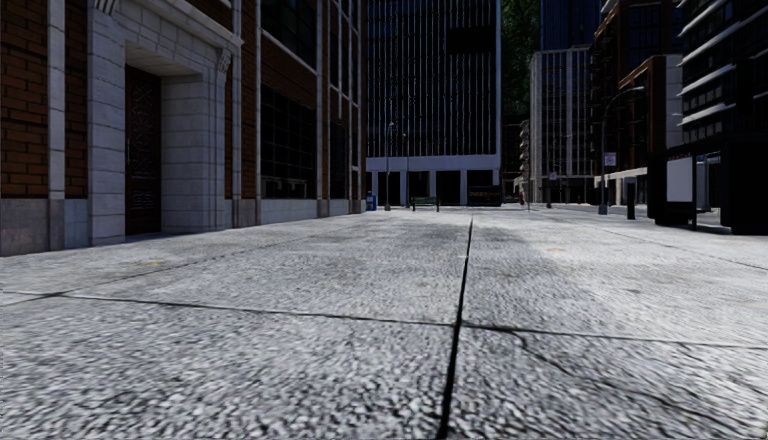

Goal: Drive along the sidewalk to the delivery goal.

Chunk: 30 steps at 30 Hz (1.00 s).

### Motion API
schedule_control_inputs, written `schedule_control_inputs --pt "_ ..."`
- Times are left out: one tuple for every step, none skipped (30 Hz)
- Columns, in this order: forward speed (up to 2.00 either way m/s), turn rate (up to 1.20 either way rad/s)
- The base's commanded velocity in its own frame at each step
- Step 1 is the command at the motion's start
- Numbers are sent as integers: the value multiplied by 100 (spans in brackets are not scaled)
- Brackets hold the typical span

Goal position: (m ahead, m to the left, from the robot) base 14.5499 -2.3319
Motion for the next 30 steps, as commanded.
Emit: schedule_control_inputs --pt "200 0" --pt "200 0" --pt "200 0" --pt "200 0" --pt "200 0" --pt "200 0" --pt "200 0" --pt "200 0" --pt "200 0" --pt "200 0" --pt "200 0" --pt "200 -4" --pt "200 -4" --pt "200 -10" --pt "200 -14" --pt "200 -16" --pt "200 -20" --pt "200 -24" --pt "200 -26" --pt "200 -26" --pt "200 -26" --pt "200 -26" --pt "200 -26" --pt "200 -26" --pt "200 -26" --pt "200 -26" --pt "200 -26" --pt "200 -26" --pt "200 -26" --pt "200 -26"
